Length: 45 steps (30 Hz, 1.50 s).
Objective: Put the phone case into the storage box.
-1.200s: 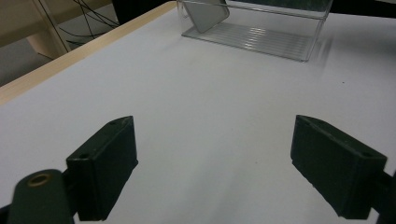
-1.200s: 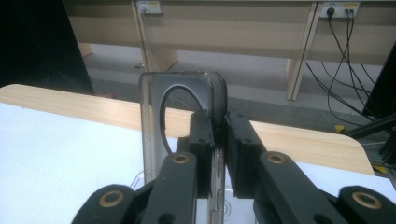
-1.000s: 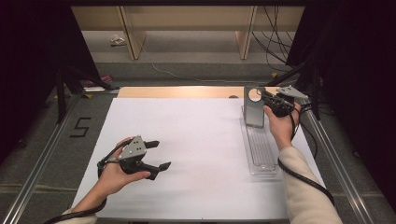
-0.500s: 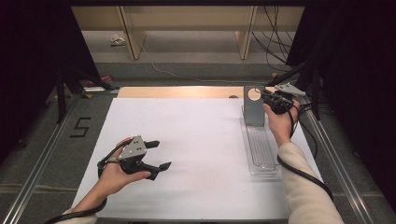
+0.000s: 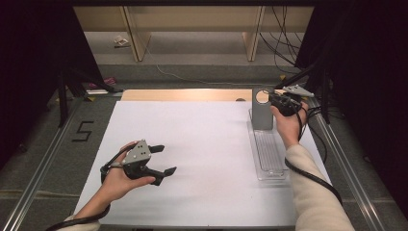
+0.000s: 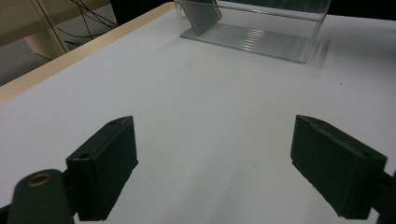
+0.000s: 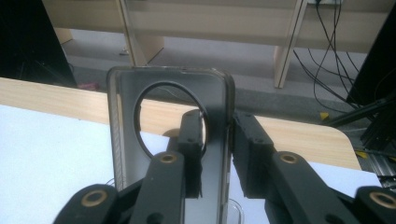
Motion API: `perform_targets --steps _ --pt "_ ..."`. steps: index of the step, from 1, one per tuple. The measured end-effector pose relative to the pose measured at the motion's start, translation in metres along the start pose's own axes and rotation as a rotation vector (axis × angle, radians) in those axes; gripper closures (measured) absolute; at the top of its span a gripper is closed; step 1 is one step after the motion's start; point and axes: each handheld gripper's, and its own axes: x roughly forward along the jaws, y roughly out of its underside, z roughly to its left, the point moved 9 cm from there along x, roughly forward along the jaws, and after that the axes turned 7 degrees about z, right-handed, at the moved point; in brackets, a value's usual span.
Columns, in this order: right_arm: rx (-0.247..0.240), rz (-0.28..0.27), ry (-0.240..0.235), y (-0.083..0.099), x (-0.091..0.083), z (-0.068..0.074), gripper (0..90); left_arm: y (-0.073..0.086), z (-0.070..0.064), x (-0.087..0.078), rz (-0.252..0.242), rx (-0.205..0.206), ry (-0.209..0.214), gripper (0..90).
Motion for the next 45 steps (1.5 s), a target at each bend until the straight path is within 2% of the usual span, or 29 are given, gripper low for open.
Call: perform_targets --steps 11,27,36,38,45 --pt "0.012 0.014 0.007 0.003 0.004 -0.003 68.2 -0.001 0.0 0.0 -0.002 -0.001 -0.001 14.0" --pt "0.013 0.041 -0.019 0.002 0.008 0.002 46.7 0.0 0.0 0.0 0.0 0.001 -0.001 14.0" --pt "0.014 0.048 -0.018 0.0 0.006 0.005 34.1 -0.001 0.0 -0.001 -0.001 0.003 -0.002 14.0" --pt "0.024 0.043 -0.013 -0.001 0.005 0.004 32.4 -0.001 0.0 -0.001 -0.003 0.003 -0.003 14.0" --pt "0.017 0.036 -0.016 -0.003 -0.001 0.007 29.0 -0.001 0.0 -0.001 -0.002 0.004 -0.003 14.0"
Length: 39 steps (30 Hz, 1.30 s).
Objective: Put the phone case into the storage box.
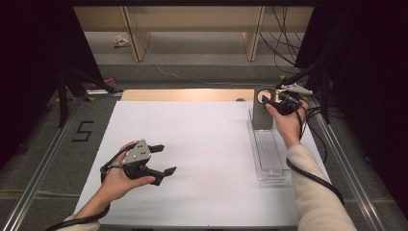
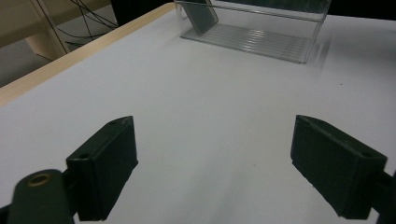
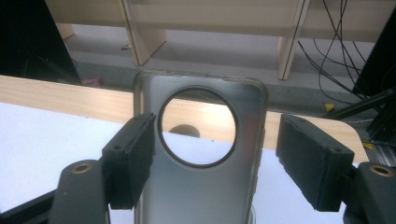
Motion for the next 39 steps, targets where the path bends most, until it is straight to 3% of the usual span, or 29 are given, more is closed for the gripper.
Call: perform_targets --steps 15,39 --pt "-0.005 0.001 -0.035 0.01 -0.018 0.009 20.3 0.0 0.001 -0.001 -0.001 -0.006 -0.002 14.0" --pt "-0.016 0.0 -0.078 0.026 -0.047 0.017 17.7 0.001 0.002 -0.001 0.003 -0.006 -0.007 14.0"
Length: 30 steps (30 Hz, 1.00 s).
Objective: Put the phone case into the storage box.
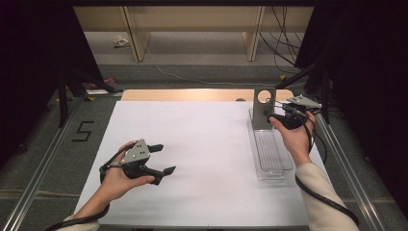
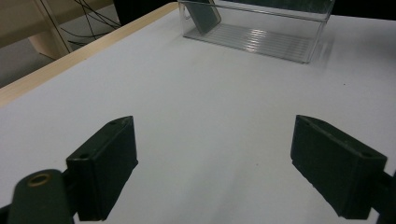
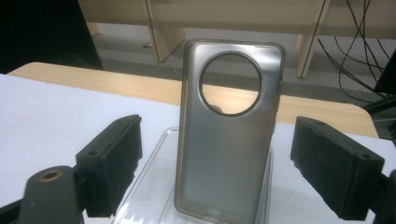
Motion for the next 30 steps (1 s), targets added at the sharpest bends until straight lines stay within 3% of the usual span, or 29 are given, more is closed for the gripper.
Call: perform_targets --steps 30 --pt "-0.041 -0.001 -0.077 0.013 -0.033 0.026 16.5 -0.001 0.0 -0.001 -0.005 -0.002 -0.003 14.0"
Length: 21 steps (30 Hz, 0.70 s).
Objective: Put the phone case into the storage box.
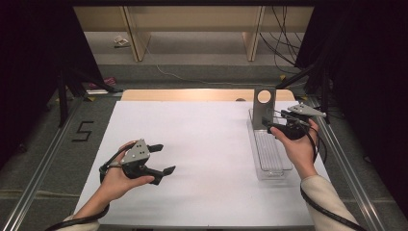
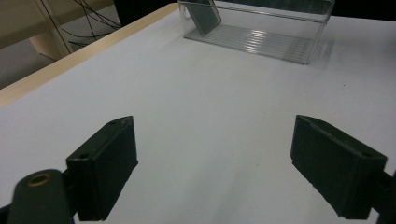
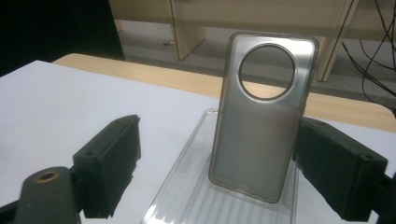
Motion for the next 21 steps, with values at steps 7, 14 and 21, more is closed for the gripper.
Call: perform_targets --steps 7,14,21 --pt "-0.008 0.001 -0.026 0.004 -0.006 0.008 16.5 0.0 0.0 0.0 0.0 0.0 -0.002 14.0" --pt "-0.024 -0.004 -0.056 0.007 -0.013 0.017 16.4 0.0 0.0 0.0 0.0 0.002 -0.002 14.0" --pt "-0.04 -0.004 -0.084 0.011 -0.017 0.025 16.4 0.0 0.001 -0.002 -0.003 0.001 -0.005 13.9"
